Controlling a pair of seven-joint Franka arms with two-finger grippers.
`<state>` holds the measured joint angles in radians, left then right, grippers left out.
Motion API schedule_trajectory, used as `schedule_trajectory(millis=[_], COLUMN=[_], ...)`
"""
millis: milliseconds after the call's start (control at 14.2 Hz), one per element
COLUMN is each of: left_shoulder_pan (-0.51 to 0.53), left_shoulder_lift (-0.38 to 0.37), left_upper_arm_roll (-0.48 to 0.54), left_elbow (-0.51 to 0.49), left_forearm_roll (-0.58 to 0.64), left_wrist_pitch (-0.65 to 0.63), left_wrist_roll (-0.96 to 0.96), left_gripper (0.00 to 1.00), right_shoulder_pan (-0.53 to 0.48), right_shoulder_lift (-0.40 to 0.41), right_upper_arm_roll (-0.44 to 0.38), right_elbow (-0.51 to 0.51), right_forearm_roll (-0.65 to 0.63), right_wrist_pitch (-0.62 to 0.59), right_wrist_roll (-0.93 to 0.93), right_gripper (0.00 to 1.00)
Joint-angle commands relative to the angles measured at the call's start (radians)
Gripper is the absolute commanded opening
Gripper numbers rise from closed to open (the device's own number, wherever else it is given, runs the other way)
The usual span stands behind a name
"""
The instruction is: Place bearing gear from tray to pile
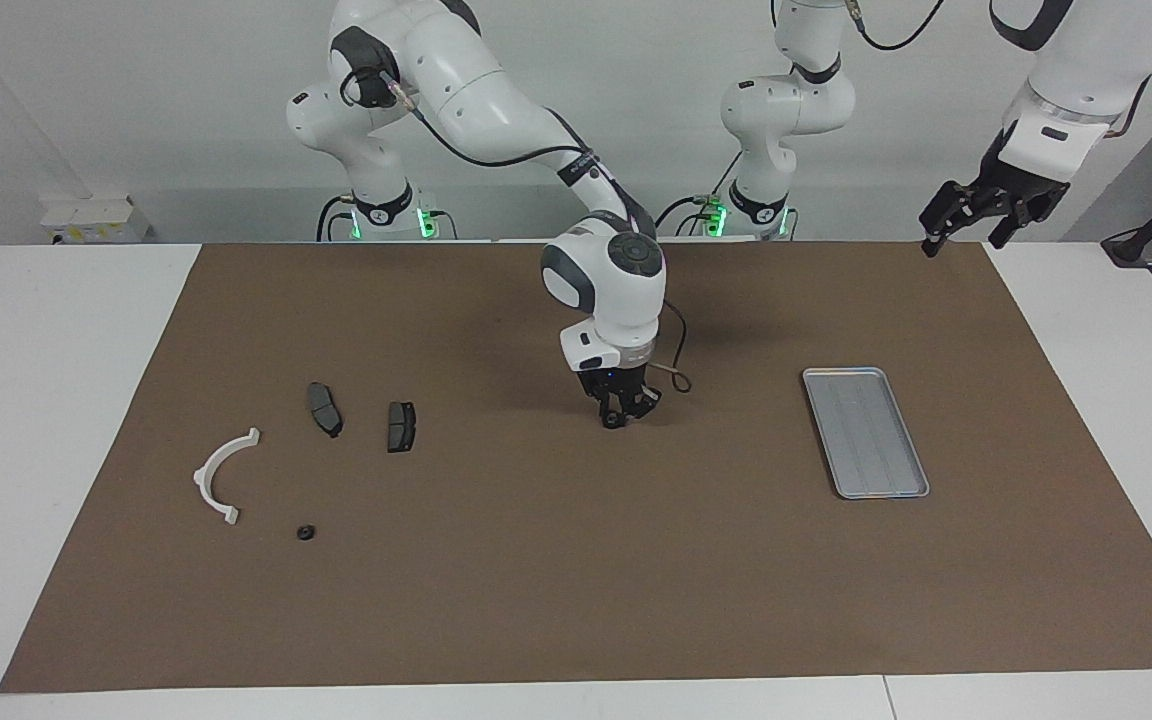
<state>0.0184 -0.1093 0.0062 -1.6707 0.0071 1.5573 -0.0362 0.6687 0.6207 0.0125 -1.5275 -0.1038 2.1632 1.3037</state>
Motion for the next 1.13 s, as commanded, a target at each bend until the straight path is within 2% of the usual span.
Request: schedule_trajectory(millis=[0, 283, 494, 706, 918, 1059], left_shoulder_pan=[-0.005, -0.011, -0.035, -0.043, -0.044, -0.045], left_shoulder_lift=[-0.01, -0.018, -0.018, -0.02, -0.018, -0.018], left_upper_arm_roll=[0.0, -0.003, -0.003, -0.003, -0.003, -0.003], left_elbow=[-0.012, -0.024, -0.026, -0.027, -0.026, -0.026], left_forearm_roll=[-0.006, -0.006, -0.007, -0.009, -0.01, -0.012], left_wrist_pitch=[-0.022, -0.02, -0.023, -0.022, -0.019, -0.019], left_wrist_roll=[0.013, 0.015, 0.015, 0.018, 0.018, 0.032], left_gripper=[1.0, 1.0, 1.0, 1.0, 1.0, 1.0], right_shoulder_pan=[-0.082, -0.266, -0.404, -0.542, -0.587, -0.601], right_shoulder_lift=[-0.019, -0.107, -0.125, -0.124, -0.089, -0.027], right_upper_arm_roll=[0.009, 0.015, 0.012, 0.014, 0.014, 0.014], right_elbow=[0.128, 0.187, 0.19, 0.107, 0.026, 0.03], right_forearm_roll=[0.001, 0.015, 0.015, 0.018, 0.018, 0.018], right_wrist_pitch=[-0.194, -0.39, -0.395, -0.249, -0.081, -0.005], right_wrist_roll=[-0.148, -0.6, -0.939, -1.213, -1.25, -1.248], right_gripper=[0.0, 0.0, 0.0, 0.0, 0.0, 0.0])
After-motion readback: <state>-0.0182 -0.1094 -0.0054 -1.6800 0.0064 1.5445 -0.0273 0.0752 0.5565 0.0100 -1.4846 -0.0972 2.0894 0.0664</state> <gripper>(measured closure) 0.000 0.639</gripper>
